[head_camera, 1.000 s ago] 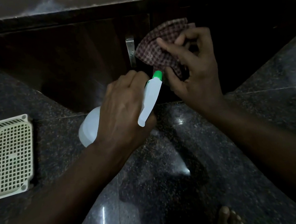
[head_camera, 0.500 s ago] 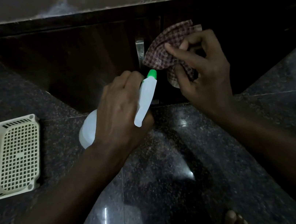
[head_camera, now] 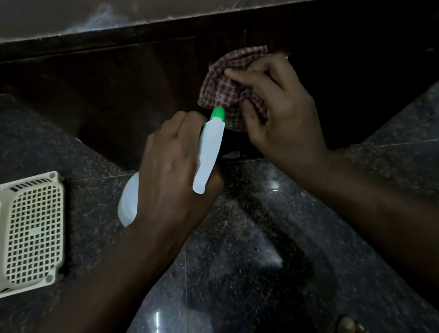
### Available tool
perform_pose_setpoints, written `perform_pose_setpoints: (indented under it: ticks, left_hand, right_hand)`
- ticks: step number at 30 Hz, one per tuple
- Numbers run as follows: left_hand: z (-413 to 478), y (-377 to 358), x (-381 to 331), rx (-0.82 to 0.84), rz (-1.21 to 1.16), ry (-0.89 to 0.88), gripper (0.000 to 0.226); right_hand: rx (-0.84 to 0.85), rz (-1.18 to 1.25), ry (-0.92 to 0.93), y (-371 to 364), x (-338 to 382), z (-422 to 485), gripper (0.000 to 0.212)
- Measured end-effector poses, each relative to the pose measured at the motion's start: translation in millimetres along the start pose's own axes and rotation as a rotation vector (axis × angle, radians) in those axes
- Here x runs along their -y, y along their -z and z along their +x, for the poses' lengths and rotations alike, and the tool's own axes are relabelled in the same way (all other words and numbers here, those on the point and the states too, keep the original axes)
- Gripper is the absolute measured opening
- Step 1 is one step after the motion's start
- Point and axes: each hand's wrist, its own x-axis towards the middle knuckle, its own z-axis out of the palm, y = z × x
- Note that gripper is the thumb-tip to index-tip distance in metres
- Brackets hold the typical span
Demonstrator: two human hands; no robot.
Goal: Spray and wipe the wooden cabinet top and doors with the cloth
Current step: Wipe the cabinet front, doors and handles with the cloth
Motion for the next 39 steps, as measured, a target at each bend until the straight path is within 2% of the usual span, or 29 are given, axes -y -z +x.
perform_pose_setpoints:
  ticks: [3, 8, 11, 16, 21, 26, 29, 32, 36, 39]
  left_hand:
    - [-1, 6, 3, -0.028, -0.020, 0.016, 0.017]
    - [2, 15, 6, -0.073, -0.002, 0.044, 0.022]
    - [3, 21, 7, -0.090, -0.023, 0.047, 0.019]
    - [2, 31, 1, -0.125, -0.004, 0.066, 0.011]
    - [4, 39, -6, -0.140, -0.020, 0.014, 0.015]
    - [13, 48, -10, -0.123, 0.046, -0.003, 0.011]
    - [16, 54, -16, -0.125, 0.049, 0.020, 0.011]
    - [17, 61, -23, -0.145, -0.002, 0.031, 0.009]
    - [17, 66, -24, -0.155, -0.049, 0.035, 0.012]
    - [17, 59, -17, -0.153, -0.068, 0.036, 0.014]
  right_hand:
    - [-0.042, 0.043, -0.024, 6, 7, 8, 0.033]
    - [-0.146, 0.039, 0.068, 20, 18, 33, 0.029]
    - [-0.091, 0.032, 0.090, 16, 17, 32, 0.033]
    - [0.068, 0.001, 0.018, 22, 1, 14, 0.033]
    - [0.000, 0.013, 0.091, 38, 8, 35, 0.029]
    - [0.109, -0.019, 0.093, 28, 18, 38, 0.036]
    - [0.161, -0.024, 0.004, 34, 14, 32, 0.035]
    - [0.162, 0.108, -0.133, 43, 13, 25, 0.030]
    - [0.132, 0.452, -0.438, 50, 16, 18, 0.032]
    - [0.124, 0.918, -0.702, 47, 20, 9, 0.037]
